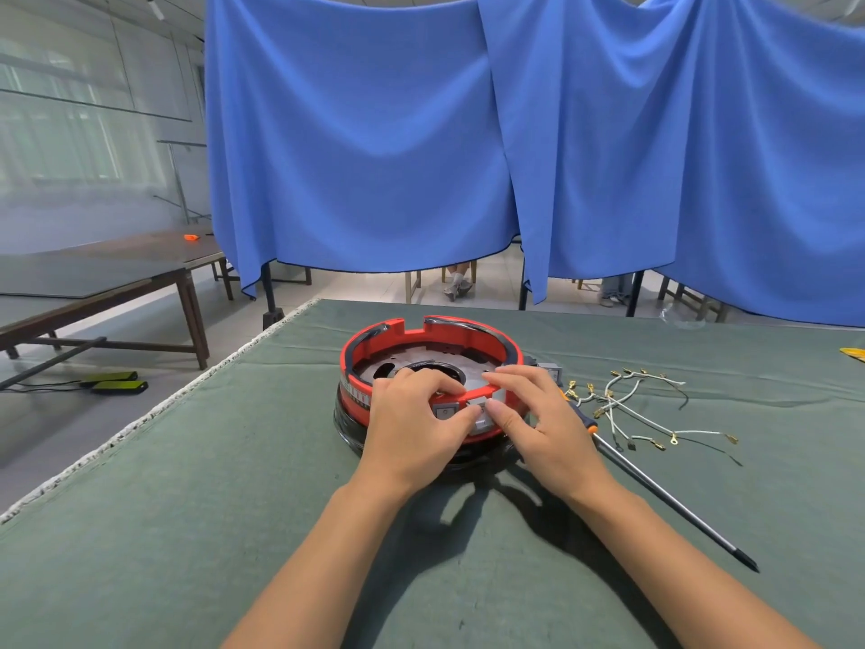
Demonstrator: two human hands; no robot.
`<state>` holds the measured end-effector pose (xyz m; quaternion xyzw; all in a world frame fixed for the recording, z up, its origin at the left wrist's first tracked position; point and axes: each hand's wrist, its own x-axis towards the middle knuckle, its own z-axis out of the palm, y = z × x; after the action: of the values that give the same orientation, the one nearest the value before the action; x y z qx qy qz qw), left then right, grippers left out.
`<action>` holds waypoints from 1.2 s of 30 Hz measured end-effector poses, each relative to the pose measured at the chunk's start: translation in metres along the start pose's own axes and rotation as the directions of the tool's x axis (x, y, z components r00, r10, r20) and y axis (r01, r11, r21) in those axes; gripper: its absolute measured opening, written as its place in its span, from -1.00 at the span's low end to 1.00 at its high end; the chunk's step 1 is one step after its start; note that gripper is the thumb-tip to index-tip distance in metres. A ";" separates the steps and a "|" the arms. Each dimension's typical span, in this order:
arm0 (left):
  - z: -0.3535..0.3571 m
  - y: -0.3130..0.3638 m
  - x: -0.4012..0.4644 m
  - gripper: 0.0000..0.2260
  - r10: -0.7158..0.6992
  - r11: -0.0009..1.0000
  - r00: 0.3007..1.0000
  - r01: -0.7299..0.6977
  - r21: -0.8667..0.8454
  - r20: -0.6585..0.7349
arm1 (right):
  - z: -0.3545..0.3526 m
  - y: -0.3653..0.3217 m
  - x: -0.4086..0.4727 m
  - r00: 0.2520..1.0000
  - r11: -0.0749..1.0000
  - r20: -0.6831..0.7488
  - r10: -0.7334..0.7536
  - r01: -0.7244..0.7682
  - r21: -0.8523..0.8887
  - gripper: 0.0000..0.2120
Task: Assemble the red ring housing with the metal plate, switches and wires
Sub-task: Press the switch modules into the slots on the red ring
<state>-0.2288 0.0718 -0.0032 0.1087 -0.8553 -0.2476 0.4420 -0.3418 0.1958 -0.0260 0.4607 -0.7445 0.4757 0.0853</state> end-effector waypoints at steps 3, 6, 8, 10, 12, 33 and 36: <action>0.000 0.001 0.001 -0.84 -0.017 1.000 1.000 0.017 -0.002 0.005 | -0.006 -0.002 0.005 0.997 0.997 0.069 0.016 -0.022 0.081 -0.78; 0.002 0.002 0.000 -0.86 -0.027 1.000 0.999 0.028 0.009 -0.020 | -0.006 -0.004 0.009 0.990 0.998 0.136 0.034 -0.040 0.044 -0.82; 0.004 0.003 0.000 -0.87 -0.032 0.999 0.999 0.033 0.026 -0.040 | -0.003 -0.002 0.010 0.989 0.993 0.144 0.037 -0.020 -0.116 -0.83; 0.006 0.003 0.001 -0.88 -0.039 0.999 0.998 0.040 0.027 -0.043 | -0.005 -0.002 0.011 0.987 0.985 0.153 0.046 -0.020 -0.171 -0.83; 0.006 0.002 0.001 -0.89 -0.043 0.999 0.999 0.043 0.015 -0.032 | -0.008 -0.004 0.013 0.985 0.997 0.165 0.058 -0.049 -0.056 -0.90; -0.010 0.000 0.005 -0.75 0.019 0.994 0.985 0.000 -0.109 0.170 | -0.015 -0.004 0.013 0.981 0.996 0.194 0.013 -0.031 0.088 -0.73; -0.008 -0.001 0.003 -0.77 0.034 0.999 0.987 -0.029 -0.033 0.159 | -0.013 -0.005 0.012 0.986 0.998 0.165 0.007 -0.016 0.054 -0.71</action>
<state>-0.2246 0.0671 0.0023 0.0682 -0.8855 -0.2617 0.3778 -0.3486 0.1979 -0.0088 0.4964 -0.7381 0.4569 0.0078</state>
